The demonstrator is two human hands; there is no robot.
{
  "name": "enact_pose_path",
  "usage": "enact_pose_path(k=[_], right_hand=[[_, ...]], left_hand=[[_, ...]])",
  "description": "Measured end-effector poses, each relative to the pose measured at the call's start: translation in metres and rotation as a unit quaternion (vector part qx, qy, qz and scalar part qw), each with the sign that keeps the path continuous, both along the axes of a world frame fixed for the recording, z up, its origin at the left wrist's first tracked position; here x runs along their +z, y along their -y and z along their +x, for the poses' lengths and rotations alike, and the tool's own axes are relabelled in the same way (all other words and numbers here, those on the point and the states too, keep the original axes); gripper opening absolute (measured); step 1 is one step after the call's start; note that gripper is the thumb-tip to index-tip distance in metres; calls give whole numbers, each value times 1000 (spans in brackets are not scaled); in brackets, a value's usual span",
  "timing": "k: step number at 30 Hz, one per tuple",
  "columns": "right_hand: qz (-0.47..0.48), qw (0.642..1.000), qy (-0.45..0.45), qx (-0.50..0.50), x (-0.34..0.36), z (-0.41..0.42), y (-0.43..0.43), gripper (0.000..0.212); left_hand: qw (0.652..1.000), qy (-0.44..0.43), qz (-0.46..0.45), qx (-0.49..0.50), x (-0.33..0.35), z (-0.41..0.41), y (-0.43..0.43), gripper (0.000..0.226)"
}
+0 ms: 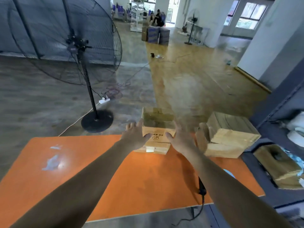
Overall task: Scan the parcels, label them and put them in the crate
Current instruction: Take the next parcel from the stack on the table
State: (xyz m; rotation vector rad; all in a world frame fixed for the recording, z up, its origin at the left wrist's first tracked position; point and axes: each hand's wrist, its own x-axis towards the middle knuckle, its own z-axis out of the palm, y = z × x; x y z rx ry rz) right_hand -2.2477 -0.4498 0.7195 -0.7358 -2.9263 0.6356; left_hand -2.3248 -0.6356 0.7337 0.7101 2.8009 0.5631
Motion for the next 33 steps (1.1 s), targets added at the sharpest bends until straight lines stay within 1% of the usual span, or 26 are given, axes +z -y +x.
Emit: enact_pose_path(k=[3, 8, 11, 13, 16, 19, 21, 23, 26, 29, 31, 33], right_hand=[[-26, 1000, -9, 5, -12, -15, -6, 69], [-51, 998, -18, 30, -28, -31, -18, 68], [-98, 995, -26, -5, -30, -36, -21, 68], [-123, 991, -38, -23, -29, -37, -23, 66], [-135, 988, -72, -29, -22, -37, -27, 57], [-149, 979, -126, -54, -14, -33, -33, 49], [-164, 973, -150, -67, -8, -29, -35, 52], [-183, 967, -163, -73, -3, -24, -36, 56], [-190, 960, -186, -89, 4, -16, -39, 55], [-182, 962, -174, -105, 12, -9, -46, 55], [-179, 965, -159, -108, 16, -5, -52, 55], [-173, 967, -147, -114, 16, 0, -58, 52]], left_hand=[[999, 39, 21, -15, -14, -24, -8, 74], [992, 98, 71, -35, -37, -43, -20, 78], [990, 106, 91, -32, -47, -42, -23, 79], [989, 100, 110, -17, -51, -39, -25, 78], [986, 78, 147, 2, -48, -33, -24, 76], [979, 32, 199, 1, -37, -32, -24, 75], [971, 29, 238, 10, -28, -32, -25, 77], [964, 40, 262, 19, -21, -31, -27, 84], [965, 44, 258, -5, -13, -27, -30, 95], [966, 53, 246, -59, -8, -20, -32, 113], [969, 64, 214, -103, -5, -14, -31, 125], [973, 66, 172, -139, -4, -9, -32, 129]])
